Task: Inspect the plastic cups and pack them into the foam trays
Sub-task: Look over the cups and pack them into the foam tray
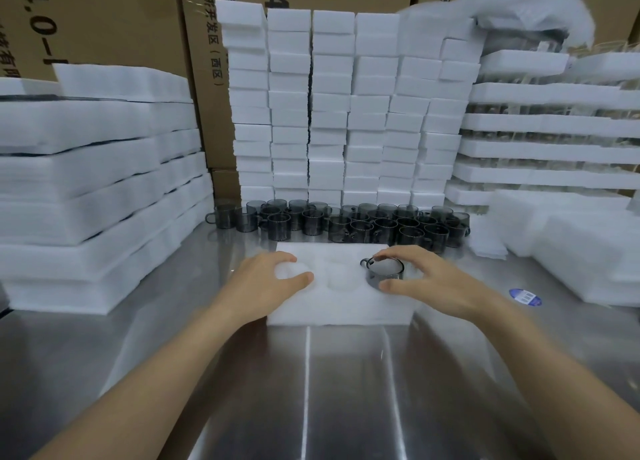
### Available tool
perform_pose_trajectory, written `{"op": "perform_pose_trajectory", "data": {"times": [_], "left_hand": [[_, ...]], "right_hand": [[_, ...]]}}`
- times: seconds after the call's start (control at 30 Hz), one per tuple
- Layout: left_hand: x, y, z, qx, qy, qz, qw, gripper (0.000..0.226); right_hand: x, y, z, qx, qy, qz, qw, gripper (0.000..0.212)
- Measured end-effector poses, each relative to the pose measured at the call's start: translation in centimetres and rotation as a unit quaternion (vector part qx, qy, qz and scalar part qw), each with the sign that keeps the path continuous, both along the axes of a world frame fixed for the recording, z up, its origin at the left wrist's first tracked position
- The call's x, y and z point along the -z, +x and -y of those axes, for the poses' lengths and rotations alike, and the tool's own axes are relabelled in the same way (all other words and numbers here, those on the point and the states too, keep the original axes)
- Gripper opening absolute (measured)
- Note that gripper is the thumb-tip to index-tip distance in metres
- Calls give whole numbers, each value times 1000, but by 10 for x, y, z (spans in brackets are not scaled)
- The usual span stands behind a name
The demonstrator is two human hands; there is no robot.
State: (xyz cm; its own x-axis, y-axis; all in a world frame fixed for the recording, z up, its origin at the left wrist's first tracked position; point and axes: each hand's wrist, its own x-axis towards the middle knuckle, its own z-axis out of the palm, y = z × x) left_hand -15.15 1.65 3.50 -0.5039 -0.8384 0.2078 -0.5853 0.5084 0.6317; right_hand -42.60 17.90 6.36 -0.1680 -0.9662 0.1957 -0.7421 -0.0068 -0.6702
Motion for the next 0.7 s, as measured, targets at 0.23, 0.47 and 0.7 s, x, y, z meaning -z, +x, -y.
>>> {"op": "perform_pose_trajectory", "data": {"times": [0.23,0.47,0.7], "left_hand": [[0,0,-1,3,-11,17,1000,66],[-1,1,-1,11,1,20,1000,75],[2,2,5,22,29,-50,998,79]], "right_hand": [[8,6,14,54,-86,1,995,33],[18,-2,16,25,-45,98,994,31],[29,-14,13,47,-100,129,985,22]]}}
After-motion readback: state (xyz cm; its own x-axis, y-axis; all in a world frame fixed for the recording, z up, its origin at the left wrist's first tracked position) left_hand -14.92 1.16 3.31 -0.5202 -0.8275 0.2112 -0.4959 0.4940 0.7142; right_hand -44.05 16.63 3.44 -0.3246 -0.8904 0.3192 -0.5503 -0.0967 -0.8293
